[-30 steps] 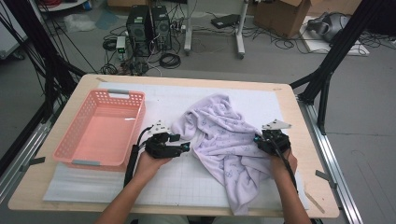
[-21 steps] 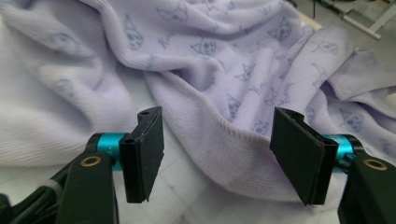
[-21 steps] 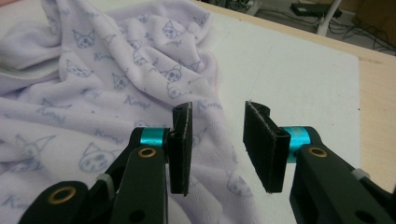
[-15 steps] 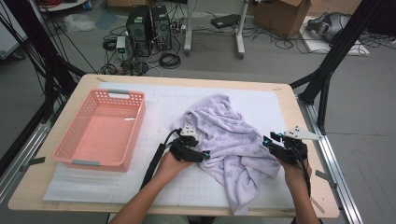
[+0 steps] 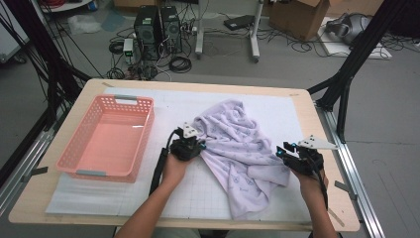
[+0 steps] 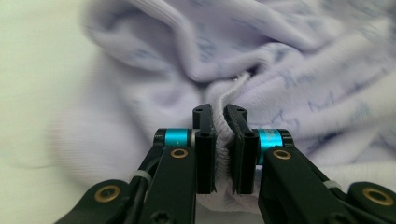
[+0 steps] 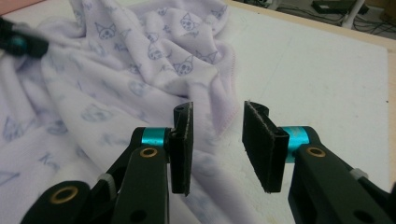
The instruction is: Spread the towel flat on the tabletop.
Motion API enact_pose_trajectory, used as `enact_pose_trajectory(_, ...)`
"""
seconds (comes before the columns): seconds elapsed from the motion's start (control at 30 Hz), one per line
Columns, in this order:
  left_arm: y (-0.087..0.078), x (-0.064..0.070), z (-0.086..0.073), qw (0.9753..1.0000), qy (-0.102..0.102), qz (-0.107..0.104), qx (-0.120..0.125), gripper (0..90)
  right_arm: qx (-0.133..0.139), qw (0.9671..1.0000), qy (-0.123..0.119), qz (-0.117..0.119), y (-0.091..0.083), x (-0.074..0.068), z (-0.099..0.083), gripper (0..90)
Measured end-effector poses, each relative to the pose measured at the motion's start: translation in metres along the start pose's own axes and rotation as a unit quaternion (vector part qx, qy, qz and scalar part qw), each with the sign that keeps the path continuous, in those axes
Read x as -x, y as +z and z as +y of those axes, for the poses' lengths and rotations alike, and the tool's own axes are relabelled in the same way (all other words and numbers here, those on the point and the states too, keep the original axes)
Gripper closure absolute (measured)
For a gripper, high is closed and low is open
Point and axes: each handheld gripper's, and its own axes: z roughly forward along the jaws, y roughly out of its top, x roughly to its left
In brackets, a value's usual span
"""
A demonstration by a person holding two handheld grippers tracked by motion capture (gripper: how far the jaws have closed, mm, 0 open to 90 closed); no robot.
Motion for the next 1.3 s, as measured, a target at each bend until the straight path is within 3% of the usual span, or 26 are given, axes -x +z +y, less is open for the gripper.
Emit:
enact_pose_trajectory(0.1,-0.004,-0.022,0.003,0.9984,-0.028,0.040,0.029,82.2,-0.001,1.0000,0.000,0.004,0.002,-0.001,0.000,62.9)
enact_pose_trajectory(0.13,-0.004,-0.038,0.003,0.9967,-0.050,0.061,0.020,82.2,0.000,1.0000,0.000,0.004,0.003,-0.001,0.000,62.9)
enact_pose_trajectory(0.17,-0.004,-0.038,0.003,0.9967,-0.050,0.061,0.020,82.2,-0.001,1.0000,-0.001,0.005,0.003,-0.002,0.000,62.9)
enact_pose_trajectory(0.2,-0.005,-0.050,0.002,0.9946,-0.074,0.067,0.028,82.1,-0.001,1.0000,-0.002,0.005,0.003,-0.002,0.000,62.9)
enact_pose_trajectory(0.27,-0.006,-0.052,0.002,0.9945,-0.078,0.063,0.028,79.9,-0.001,1.0000,-0.003,0.007,0.004,-0.003,0.000,62.9)
enact_pose_trajectory(0.33,-0.007,-0.050,0.001,0.9954,-0.079,0.048,0.024,65.4,-0.001,1.0000,0.000,0.007,0.005,-0.002,0.000,62.8)
enact_pose_trajectory(0.37,-0.008,-0.049,0.001,0.9954,-0.084,0.041,0.021,65.4,-0.001,1.0000,0.000,0.007,0.005,-0.002,0.000,62.8)
enact_pose_trajectory(0.4,-0.009,-0.047,0.001,0.9951,-0.091,0.031,0.020,49.7,0.000,1.0000,0.005,0.008,0.006,-0.001,-0.001,62.8)
enact_pose_trajectory(0.43,-0.011,-0.046,0.000,0.9948,-0.096,0.024,0.021,45.9,0.000,0.9999,0.011,0.009,0.006,-0.001,-0.001,62.8)
enact_pose_trajectory(0.57,-0.023,-0.035,-0.008,0.9967,-0.077,0.010,0.025,40.7,-0.005,0.9999,0.010,0.012,0.010,-0.003,-0.001,62.9)
enact_pose_trajectory(0.67,-0.033,-0.030,-0.013,0.9979,-0.057,0.016,0.028,39.4,-0.015,0.9997,0.017,0.014,0.017,-0.004,-0.001,63.1)
enact_pose_trajectory(0.73,-0.040,-0.028,-0.017,0.9983,-0.053,0.009,0.022,38.6,-0.027,0.9992,0.020,0.022,0.024,-0.004,-0.001,73.7)
enact_pose_trajectory(0.8,-0.043,-0.027,-0.021,0.9984,-0.053,0.004,0.021,39.0,-0.039,0.9989,0.013,0.022,0.031,-0.006,-0.001,76.4)
enact_pose_trajectory(1.0,-0.040,-0.024,-0.031,0.9986,-0.047,-0.021,-0.013,41.1,-0.055,0.9968,0.036,0.045,0.059,-0.009,0.004,70.8)
enact_pose_trajectory(1.13,-0.032,-0.015,-0.031,0.9980,-0.040,-0.043,-0.020,41.1,-0.067,0.9954,0.030,0.061,0.073,-0.014,0.007,62.9)
enact_pose_trajectory(1.17,-0.027,-0.010,-0.031,0.9977,-0.040,-0.050,-0.021,40.5,-0.083,0.9944,0.019,0.063,0.082,-0.018,0.009,59.1)
enact_pose_trajectory(1.3,-0.020,-0.002,-0.031,0.9981,-0.031,-0.045,-0.026,37.3,-0.084,0.9938,0.018,0.071,0.092,-0.023,0.011,59.0)
